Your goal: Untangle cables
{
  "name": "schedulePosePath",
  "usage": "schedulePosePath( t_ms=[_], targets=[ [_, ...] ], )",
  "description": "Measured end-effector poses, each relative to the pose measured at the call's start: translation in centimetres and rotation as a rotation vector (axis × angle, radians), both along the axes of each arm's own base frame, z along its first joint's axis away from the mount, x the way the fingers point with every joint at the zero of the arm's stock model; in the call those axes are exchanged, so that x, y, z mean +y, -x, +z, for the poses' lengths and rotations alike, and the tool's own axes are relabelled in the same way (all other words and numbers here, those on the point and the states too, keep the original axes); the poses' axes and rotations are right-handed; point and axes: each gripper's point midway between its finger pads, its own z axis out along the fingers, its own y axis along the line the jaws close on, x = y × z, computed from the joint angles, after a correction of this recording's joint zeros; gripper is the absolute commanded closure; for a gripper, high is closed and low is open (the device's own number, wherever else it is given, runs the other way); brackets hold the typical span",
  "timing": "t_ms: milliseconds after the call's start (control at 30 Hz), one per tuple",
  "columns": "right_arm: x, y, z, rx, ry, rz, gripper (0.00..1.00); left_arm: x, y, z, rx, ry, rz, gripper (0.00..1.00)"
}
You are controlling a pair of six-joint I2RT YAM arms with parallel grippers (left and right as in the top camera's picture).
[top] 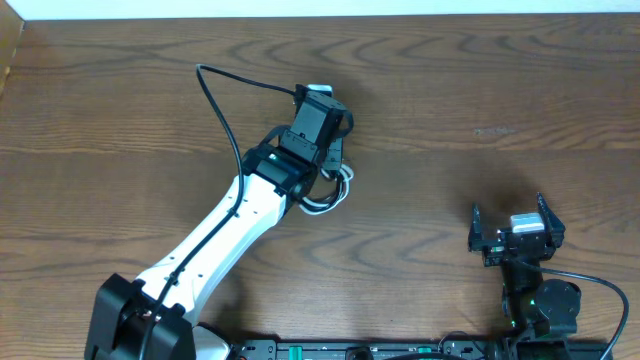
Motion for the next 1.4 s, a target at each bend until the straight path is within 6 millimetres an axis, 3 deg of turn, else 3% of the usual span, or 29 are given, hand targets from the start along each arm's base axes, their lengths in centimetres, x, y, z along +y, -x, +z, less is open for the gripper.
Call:
schedulePosePath(
  t_ms=[400,767,833,967,1000,1200,1300,1400],
  targets=[
    [0.0,0.0,0.0,0.000,0.000,0.000,0.01,-0.8,-1.1,0.2,-0.050,-0.016,-0.049,0.92],
    [0.0,0.0,0.0,0.000,0.000,0.000,0.01,-6.0,-1.4,-4.8,0.039,0.064,-0.299,0.92],
    [0.0,0.0,0.0,0.000,0.000,0.000,0.01,-6.3,-1.2,-5.2,0.052,0.071,-0.318,0.83],
    [0.0,0.0,0.0,0.000,0.000,0.000,0.01,-6.8,-1.4,-4.9,0.036,0.088,-0.346,0.38],
    [0.0,0.0,0.0,0.000,0.000,0.000,0.01,-6.9,-1.3,-4.9,0.036,0.090,-0.351,0.31],
    [0.0,0.0,0.0,0.000,0.000,0.000,0.01,-7.6,-0.8,-3.6,0.026,0.136,-0.386,0.28],
    [0.0,0.0,0.0,0.000,0.000,0.000,0.01,-7.2,-0.8,-1.1,-0.019,0.163,-0.386,0.28],
    [0.0,0.0,0.0,0.000,0.000,0.000,0.01,-5.5,-1.0,1.5,-0.059,0.182,-0.355,0.28]
  ],
)
